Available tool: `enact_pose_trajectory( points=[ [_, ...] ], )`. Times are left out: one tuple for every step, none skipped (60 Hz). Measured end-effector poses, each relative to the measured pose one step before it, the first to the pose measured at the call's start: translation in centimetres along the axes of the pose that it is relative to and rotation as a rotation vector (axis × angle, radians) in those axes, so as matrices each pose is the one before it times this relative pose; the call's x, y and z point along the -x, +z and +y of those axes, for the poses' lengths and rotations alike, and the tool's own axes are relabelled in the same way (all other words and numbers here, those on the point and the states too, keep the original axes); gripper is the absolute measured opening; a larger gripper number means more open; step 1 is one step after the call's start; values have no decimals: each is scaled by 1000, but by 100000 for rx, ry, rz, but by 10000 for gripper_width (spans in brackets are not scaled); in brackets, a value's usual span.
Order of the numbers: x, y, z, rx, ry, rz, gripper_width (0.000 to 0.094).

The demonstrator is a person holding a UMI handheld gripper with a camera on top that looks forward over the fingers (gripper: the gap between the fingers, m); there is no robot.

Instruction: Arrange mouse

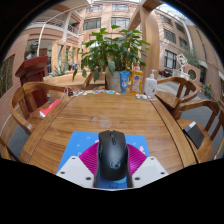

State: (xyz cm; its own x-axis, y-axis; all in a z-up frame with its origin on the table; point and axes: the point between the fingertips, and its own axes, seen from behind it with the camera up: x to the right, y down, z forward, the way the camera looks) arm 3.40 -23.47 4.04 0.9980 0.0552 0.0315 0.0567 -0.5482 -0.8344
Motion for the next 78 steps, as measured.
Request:
enact_pose_trajectory(
  points=[
    [282, 147, 494, 832, 317, 84, 374],
    [230, 117, 453, 814, 306, 46, 381],
    [190, 110, 406, 652, 452, 117, 388],
    [-205, 599, 99, 432, 710, 77, 393],
    [348, 72, 460, -80, 617, 363, 394],
    [86, 148, 283, -3, 295, 494, 403],
    [55, 162, 336, 518, -471, 778, 404],
    [-32, 136, 393, 958, -833, 891, 409],
    [-100, 122, 381, 1074, -715, 1011, 415],
    [-59, 125, 310, 928, -394, 893, 422],
    [-21, 108, 268, 677, -81, 514, 425],
    [-328, 188, -71, 507, 241, -315, 425],
    [128, 61, 258, 450, 175, -53, 433],
    [185, 65, 279, 413, 216, -273, 440],
    [139, 91, 228, 505, 170, -326, 447],
    [83, 58, 244, 583, 175, -186, 466],
    [23, 14, 174, 406, 165, -44, 471],
    [-33, -7, -189, -836, -1, -82, 472],
    [-31, -26, -117, -682, -113, 88, 480],
    [-184, -26, -14, 365, -144, 101, 483],
    [-57, -39, 142, 367, -50, 172, 493],
    [-16, -74, 115, 406, 241, 108, 504],
    [-13, -79, 60, 319, 488, -5, 515],
    [-79, -80, 58, 555, 616, 6, 530],
    [-24, -176, 83, 640, 639, 48, 545],
    [31, -213, 20, 437, 407, 0, 567],
    [20, -318, -49, 178, 208, -33, 603],
    [19, -341, -154, -272, 42, 37, 654],
    [11, -428, -261, -733, -27, 62, 713],
    [-13, -486, -298, -988, -102, 103, 772],
    [-115, -472, -415, -903, -273, 113, 823],
    [35, -497, -373, -1328, -367, 198, 864],
    [101, -615, -319, -1277, -417, 236, 869],
    [-25, -611, -333, -1174, -466, 479, 847],
    [-59, -634, -351, -1102, -366, 683, 837],
    [-53, -635, -342, -981, -275, 704, 840],
    [-25, -634, -327, -870, -221, 643, 848],
    [-128, -424, -411, -373, -223, 526, 858],
    [2, -580, -299, -724, -284, 515, 856],
    [-40, -623, -288, -658, -300, 507, 852],
    [-54, -639, -261, -589, -277, 525, 851],
    [-21, -589, -270, -667, -150, 362, 854],
    [28, -594, -317, -887, 30, 164, 854],
    [29, -603, -307, -986, 190, 88, 854],
    [-21, -736, -281, -874, 37, 116, 855],
    [54, -386, -199, -512, -27, 51, 852],
    [45, -469, -106, -291, -110, 42, 853],
    [3, -460, -106, -295, -108, -22, 852],
    [24, -466, -102, -330, -45, -32, 854],
    [-8, -462, -94, -269, -57, 17, 852],
    [-34, -446, -60, -140, -203, 45, 852],
    [3, -410, -43, -113, -360, -20, 854],
    [206, -690, -9, -248, -304, -41, 853],
    [12, -348, -82, -177, -367, -162, 854],
    [14, -353, -136, -268, -305, -236, 854],
    [19, -331, -25, -157, -402, -211, 853],
    [10, -282, 35, -66, -348, -79, 855],
    [-3, -266, 63, -4, -313, -9, 852],
    [-3, -258, 56, -20, -263, -9, 853],
    [20, -279, 23, -143, -204, -44, 852],
    [76, -362, 141, -313, -170, -48, 853],
    [34, -223, 72, -139, -174, -120, 851],
    [12, -194, 110, -3, -213, -176, 852],
    [45, -184, 121, 174, -153, -328, 852],
    [53, -154, 115, 165, -50, -413, 852],
    [39, -161, 85, 116, -18, -296, 851],
    [-8, -144, 114, 208, -107, -102, 853],
    [-55, -139, 102, 294, -190, 24, 851],
    [-45, -117, 76, 217, -184, 80, 851],
    [-29, -138, 21, -3, -111, 16, 853],
    [5, -112, -18, -155, 5, -92, 851],
    [-5, -115, -33, -138, 47, -100, 852],
    [-19, -113, -11, -62, -73, -12, 852],
    [-10, -72, 19, 26, -198, 54, 852],
    [-21, -62, 34, 63, -281, 81, 852],
    [-37, -46, 39, 50, -197, 49, 853],
    [-50, -60, -23, -1, -85, 23, 854],
    [-20, -12, 1, -97, -2, 42, 852]
  ],
)
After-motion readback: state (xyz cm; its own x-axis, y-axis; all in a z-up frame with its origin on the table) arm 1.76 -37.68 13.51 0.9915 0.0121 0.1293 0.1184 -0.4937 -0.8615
